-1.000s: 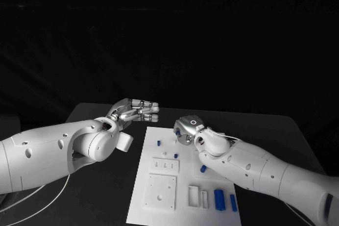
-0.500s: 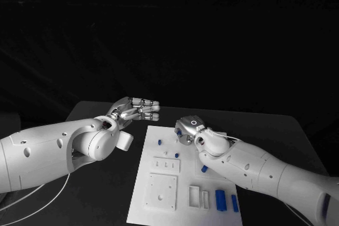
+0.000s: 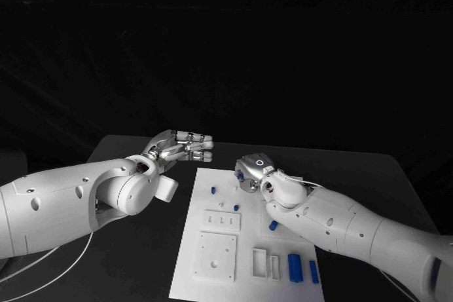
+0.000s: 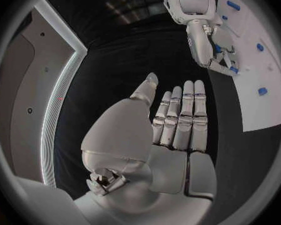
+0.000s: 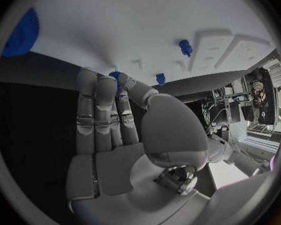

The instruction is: Assemble the parts on the task board

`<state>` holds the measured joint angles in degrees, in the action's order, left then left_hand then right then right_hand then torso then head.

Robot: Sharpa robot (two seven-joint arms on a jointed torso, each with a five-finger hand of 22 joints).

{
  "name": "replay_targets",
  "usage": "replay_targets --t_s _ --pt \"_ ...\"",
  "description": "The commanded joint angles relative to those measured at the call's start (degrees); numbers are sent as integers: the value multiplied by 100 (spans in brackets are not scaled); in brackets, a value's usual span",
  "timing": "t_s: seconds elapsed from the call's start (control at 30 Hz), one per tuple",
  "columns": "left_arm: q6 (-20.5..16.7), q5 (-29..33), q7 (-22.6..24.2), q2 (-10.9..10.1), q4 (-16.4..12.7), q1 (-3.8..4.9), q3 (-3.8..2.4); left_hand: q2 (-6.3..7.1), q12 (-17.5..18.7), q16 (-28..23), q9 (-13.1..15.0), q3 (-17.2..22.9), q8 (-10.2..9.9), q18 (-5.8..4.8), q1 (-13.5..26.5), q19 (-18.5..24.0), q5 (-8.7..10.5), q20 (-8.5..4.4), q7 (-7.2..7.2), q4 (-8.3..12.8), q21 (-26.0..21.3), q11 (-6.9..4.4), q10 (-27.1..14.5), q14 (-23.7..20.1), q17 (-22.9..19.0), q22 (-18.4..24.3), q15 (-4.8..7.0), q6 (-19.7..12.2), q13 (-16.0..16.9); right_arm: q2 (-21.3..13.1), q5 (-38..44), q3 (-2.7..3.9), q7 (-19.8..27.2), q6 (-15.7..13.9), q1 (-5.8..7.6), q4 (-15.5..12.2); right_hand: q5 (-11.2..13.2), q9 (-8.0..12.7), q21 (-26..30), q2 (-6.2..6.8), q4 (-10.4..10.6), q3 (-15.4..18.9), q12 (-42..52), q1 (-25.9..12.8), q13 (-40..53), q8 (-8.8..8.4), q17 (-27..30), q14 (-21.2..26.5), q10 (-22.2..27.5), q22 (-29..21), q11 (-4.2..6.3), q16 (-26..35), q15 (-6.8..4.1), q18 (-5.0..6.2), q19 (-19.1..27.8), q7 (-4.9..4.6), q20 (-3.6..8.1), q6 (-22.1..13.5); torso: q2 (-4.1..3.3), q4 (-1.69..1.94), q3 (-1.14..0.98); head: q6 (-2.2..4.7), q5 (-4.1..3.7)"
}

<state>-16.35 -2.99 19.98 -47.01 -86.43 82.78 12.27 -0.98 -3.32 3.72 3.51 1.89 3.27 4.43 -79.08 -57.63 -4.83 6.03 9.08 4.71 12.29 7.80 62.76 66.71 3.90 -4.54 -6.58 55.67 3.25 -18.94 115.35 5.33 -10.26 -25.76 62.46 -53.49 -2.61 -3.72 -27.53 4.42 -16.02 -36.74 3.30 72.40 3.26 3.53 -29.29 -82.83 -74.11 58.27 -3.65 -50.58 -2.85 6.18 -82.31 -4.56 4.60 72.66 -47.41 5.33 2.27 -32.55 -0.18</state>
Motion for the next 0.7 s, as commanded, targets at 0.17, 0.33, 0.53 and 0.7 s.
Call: replay_targets --t_s 0.17,0.33,0.53,0.7 --pt "85 -38 32 17 -16 23 -6 1 -14 28 7 -18 26 -32 34 43 -18 8 -3 29 28 21 -33 -13 8 10 -30 -24 7 46 57 -5 -37 161 -6 70 -13 -7 73 7 14 -17 3 28 16 9 16 -10 -151 18 162 65 -9 59 -31 -14 -17 -31 -7 10 3 0 9" --pt "84 -39 29 17 -17 25 -6 1 -14 28 7 -18 26 -32 34 43 -18 8 -3 29 28 21 -33 -13 8 10 -30 -24 7 70 29 -5 -10 206 -6 65 -15 -8 99 1 13 -8 3 28 17 10 25 -15 -141 26 159 77 -7 62 -42 -17 -20 -38 -10 1 5 -11 24" --pt "84 -44 27 23 -12 27 -6 1 -14 28 7 -18 26 -32 34 43 -18 8 -3 29 28 21 -33 -13 8 10 -30 -24 7 74 -3 -5 29 308 -6 -1 -17 -9 159 1 5 -5 3 28 17 10 32 -23 -140 64 158 83 -6 65 -70 -18 -22 -39 -9 -5 3 -4 36" --pt "89 -46 26 22 -13 30 -6 1 -14 28 7 -18 26 -32 34 43 -18 8 -3 29 28 21 -33 -13 8 10 -30 -24 7 64 -5 -5 16 402 -6 -18 -17 -9 171 -4 5 -13 3 26 17 11 32 -22 -143 78 158 81 -9 69 -76 -16 -22 -34 -15 -7 5 -16 33"
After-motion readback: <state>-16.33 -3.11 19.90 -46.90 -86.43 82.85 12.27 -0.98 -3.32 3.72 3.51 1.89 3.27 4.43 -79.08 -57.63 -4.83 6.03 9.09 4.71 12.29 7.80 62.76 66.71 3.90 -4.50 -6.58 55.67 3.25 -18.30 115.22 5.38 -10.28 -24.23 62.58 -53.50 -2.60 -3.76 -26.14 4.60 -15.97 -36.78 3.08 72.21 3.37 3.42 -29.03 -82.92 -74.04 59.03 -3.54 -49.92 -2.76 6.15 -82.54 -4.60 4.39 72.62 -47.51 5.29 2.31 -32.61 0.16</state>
